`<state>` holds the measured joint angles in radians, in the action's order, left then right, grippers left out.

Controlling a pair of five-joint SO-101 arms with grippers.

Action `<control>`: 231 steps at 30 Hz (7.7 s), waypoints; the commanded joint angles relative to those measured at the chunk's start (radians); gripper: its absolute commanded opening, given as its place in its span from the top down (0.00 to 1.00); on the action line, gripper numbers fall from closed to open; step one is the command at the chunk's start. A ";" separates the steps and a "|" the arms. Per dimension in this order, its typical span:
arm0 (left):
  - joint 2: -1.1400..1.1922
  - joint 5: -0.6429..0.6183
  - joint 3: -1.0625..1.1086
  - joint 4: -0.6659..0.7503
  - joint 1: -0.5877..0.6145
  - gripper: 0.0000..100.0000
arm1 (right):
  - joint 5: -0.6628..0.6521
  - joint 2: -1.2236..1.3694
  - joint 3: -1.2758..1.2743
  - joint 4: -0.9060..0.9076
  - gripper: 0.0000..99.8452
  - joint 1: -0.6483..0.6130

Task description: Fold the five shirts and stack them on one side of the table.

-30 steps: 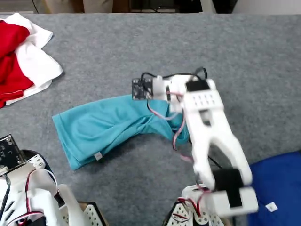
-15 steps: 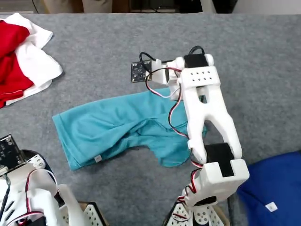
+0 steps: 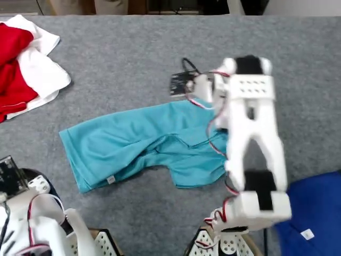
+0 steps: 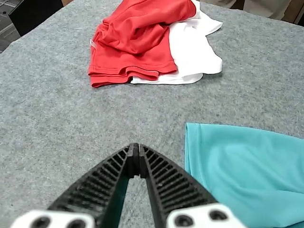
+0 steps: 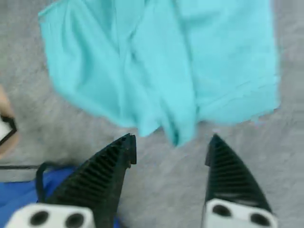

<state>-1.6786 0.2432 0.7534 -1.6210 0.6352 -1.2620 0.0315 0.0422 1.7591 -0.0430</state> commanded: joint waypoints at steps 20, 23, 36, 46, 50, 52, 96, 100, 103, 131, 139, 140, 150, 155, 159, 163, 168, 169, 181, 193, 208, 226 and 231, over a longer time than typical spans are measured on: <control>0.901 -0.342 -0.491 -0.112 -0.720 0.98 | -0.239 -1.207 -1.242 -0.167 0.78 0.005; 0.901 -0.339 -0.470 -0.115 -0.715 0.98 | -0.239 -1.207 -1.307 -0.204 0.78 -0.018; 0.903 -0.230 -0.410 -0.115 -0.348 0.98 | -0.236 -1.207 -1.488 -0.382 0.78 -0.019; 0.911 -0.215 -0.400 -0.114 -0.232 0.98 | -0.203 -1.052 -1.425 -0.367 0.78 -0.018; 0.911 -0.213 -0.339 -0.112 -0.210 0.98 | -0.201 -0.970 -1.348 -0.328 0.78 -0.018; 0.909 -0.198 -0.302 -0.112 -0.209 0.98 | -0.201 -0.935 -1.345 -0.334 0.78 -0.022; 0.901 -0.109 -0.258 -0.115 -0.132 0.98 | -0.114 -0.354 -0.556 -0.588 0.99 0.010; 0.901 -0.109 -0.258 -0.115 -0.132 0.98 | -0.104 -0.237 -0.469 -0.559 0.99 0.004; 0.901 -0.109 -0.258 -0.117 -0.132 0.98 | -0.075 -0.168 -0.400 -0.374 0.99 -0.024; 0.901 -0.110 -0.204 -0.117 -0.132 0.98 | -0.040 -0.522 -0.964 -0.301 0.89 -0.430; 0.901 -0.110 -0.192 -0.117 -0.132 0.98 | 0.029 -0.481 -1.089 -0.476 0.83 -0.433; 0.901 -0.110 -0.192 -0.117 -0.132 0.98 | 0.037 -0.481 -1.102 -0.497 0.82 -0.433; 0.901 -0.110 -0.189 -0.117 -0.132 0.98 | 0.044 -0.473 -1.214 -0.631 0.82 -0.429; 0.901 -0.110 -0.187 -0.117 -0.132 0.98 | 0.055 -0.473 -1.251 -0.660 0.82 -0.429; 0.901 -0.110 -0.187 -0.117 -0.132 0.98 | 0.055 -0.473 -1.260 -0.663 0.90 -0.427; 0.901 -0.110 -0.189 -0.117 -0.130 0.98 | 0.057 -0.473 -1.276 -0.666 1.00 -0.427; 0.901 -0.110 -0.192 -0.118 -0.130 0.98 | 0.057 -0.473 -1.277 -0.667 0.99 -0.410; 0.901 -0.110 -0.193 -0.121 -0.130 0.98 | 0.057 -0.473 -1.273 -0.669 0.99 -0.398; 0.901 -0.110 -0.196 -0.135 -0.130 0.98 | 0.057 -0.479 -1.050 -0.683 0.99 -0.203; 0.901 -0.110 -0.195 -0.135 -0.130 0.98 | 0.052 -0.430 -0.780 -0.827 0.99 -0.213; 0.901 -0.112 -0.187 -0.135 -0.130 0.98 | 0.106 0.087 -0.237 -0.770 0.99 -0.199; 0.901 -0.110 -0.187 -0.135 -0.132 0.98 | 0.184 0.223 0.096 -0.336 0.67 -0.168; 0.901 -0.110 -0.198 -0.135 -0.141 0.98 | 0.184 0.120 0.104 -0.164 0.77 -0.102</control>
<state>-0.7702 0.1297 0.5692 -1.7484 0.4910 -1.0917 0.2524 0.0990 1.5121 -0.1933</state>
